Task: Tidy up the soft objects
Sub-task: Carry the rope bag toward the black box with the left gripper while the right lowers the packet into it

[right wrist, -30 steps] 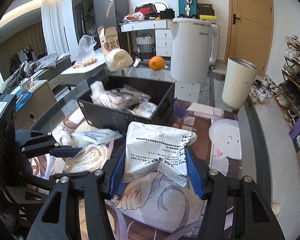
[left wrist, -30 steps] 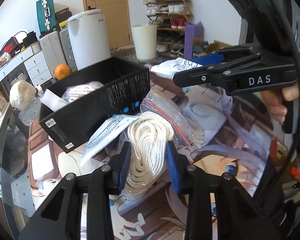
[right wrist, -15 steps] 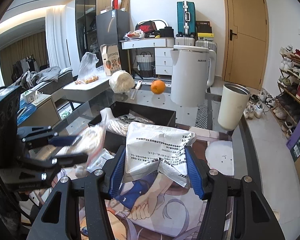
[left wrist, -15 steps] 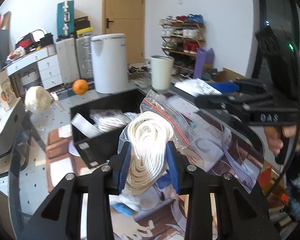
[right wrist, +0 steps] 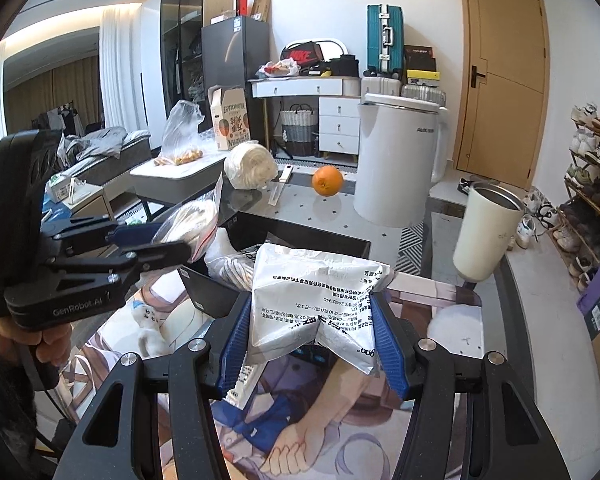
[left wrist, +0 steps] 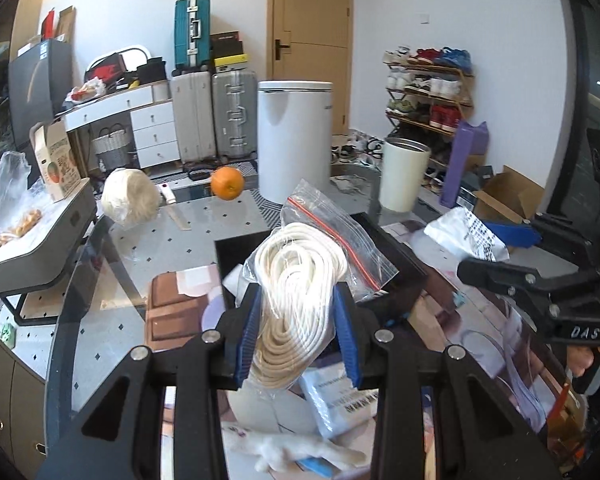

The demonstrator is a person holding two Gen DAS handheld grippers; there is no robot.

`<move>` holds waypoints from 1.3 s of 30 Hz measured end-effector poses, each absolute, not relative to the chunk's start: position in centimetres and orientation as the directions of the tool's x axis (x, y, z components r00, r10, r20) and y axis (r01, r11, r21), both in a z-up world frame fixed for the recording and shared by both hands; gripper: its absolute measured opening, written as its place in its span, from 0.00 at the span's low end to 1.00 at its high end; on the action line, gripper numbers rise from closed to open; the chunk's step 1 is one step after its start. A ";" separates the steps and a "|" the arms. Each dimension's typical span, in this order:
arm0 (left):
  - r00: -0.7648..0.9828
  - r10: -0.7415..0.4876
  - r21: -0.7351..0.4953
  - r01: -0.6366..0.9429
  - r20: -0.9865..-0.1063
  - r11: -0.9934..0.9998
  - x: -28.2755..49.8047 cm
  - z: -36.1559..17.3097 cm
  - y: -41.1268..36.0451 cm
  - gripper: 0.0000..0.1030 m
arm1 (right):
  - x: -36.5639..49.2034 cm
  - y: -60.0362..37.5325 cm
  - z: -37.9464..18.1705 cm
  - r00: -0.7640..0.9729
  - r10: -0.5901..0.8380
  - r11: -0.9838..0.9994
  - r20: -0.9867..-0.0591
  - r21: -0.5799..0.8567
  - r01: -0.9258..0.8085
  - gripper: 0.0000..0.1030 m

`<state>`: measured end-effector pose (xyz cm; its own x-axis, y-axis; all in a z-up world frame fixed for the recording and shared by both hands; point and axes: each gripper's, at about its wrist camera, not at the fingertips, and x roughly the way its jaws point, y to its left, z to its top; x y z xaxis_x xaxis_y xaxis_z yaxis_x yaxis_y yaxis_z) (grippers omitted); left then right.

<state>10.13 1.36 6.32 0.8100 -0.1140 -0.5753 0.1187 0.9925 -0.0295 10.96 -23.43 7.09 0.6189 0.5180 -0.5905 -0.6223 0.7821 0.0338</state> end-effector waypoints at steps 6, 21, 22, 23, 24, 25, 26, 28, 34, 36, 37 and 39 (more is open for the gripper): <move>0.808 -0.093 -0.041 0.085 -0.582 0.995 11.4 5.9 2.3 0.33 | 12.8 -21.2 6.3 0.594 0.520 0.765 -0.614 0.026 -0.643 0.56; 0.801 -0.073 -0.049 0.055 -0.595 0.997 13.6 5.4 3.3 0.33 | 17.7 -17.1 4.1 0.577 0.482 0.771 -0.659 0.007 -0.637 0.56; 0.801 -0.072 -0.047 0.054 -0.595 0.997 13.6 5.4 3.4 0.33 | 17.9 -16.9 4.0 0.576 0.482 0.771 -0.661 0.008 -0.636 0.56; 0.800 -0.071 -0.047 0.053 -0.595 0.997 13.7 5.4 3.4 0.33 | 17.8 -16.7 4.0 0.577 0.483 0.773 -0.659 0.010 -0.635 0.56; 0.800 -0.072 -0.048 0.054 -0.596 0.997 13.8 5.3 3.5 0.33 | 18.1 -16.6 3.9 0.573 0.485 0.772 -0.661 0.017 -0.635 0.56; 0.799 -0.072 -0.049 0.053 -0.597 0.997 13.8 5.3 3.5 0.33 | 18.3 -16.4 3.7 0.561 0.492 0.770 -0.666 0.032 -0.637 0.56; 0.798 -0.070 -0.049 0.051 -0.599 0.997 13.9 5.2 3.5 0.33 | 18.3 -16.3 3.7 0.556 0.496 0.769 -0.667 0.041 -0.638 0.56; 0.795 -0.069 -0.048 0.050 -0.602 0.998 14.0 5.1 3.5 0.33 | 18.5 -15.9 3.4 0.550 0.493 0.768 -0.674 0.040 -0.639 0.56; 0.791 -0.073 -0.047 0.056 -0.608 0.997 14.3 4.9 3.5 0.33 | 19.4 -15.0 2.4 0.531 0.446 0.785 -0.721 0.029 -0.619 0.56; 0.791 -0.074 -0.044 0.060 -0.608 0.997 14.3 4.9 3.4 0.33 | 19.7 -14.9 2.1 0.509 0.441 0.785 -0.739 0.044 -0.617 0.60; 0.790 -0.074 -0.043 0.060 -0.609 0.997 14.4 4.9 3.4 0.33 | 19.7 -15.0 2.3 0.507 0.446 0.785 -0.738 0.050 -0.617 0.62; 0.788 -0.075 -0.041 0.063 -0.611 0.997 14.5 4.9 3.3 0.33 | 19.5 -15.0 2.6 0.520 0.440 0.785 -0.732 0.033 -0.618 0.75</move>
<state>14.52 3.34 4.88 0.7881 -0.0747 -0.6109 0.0629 0.9972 -0.0408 19.49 -15.04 2.61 0.5202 0.4401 -0.7319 -0.6183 0.7853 0.0327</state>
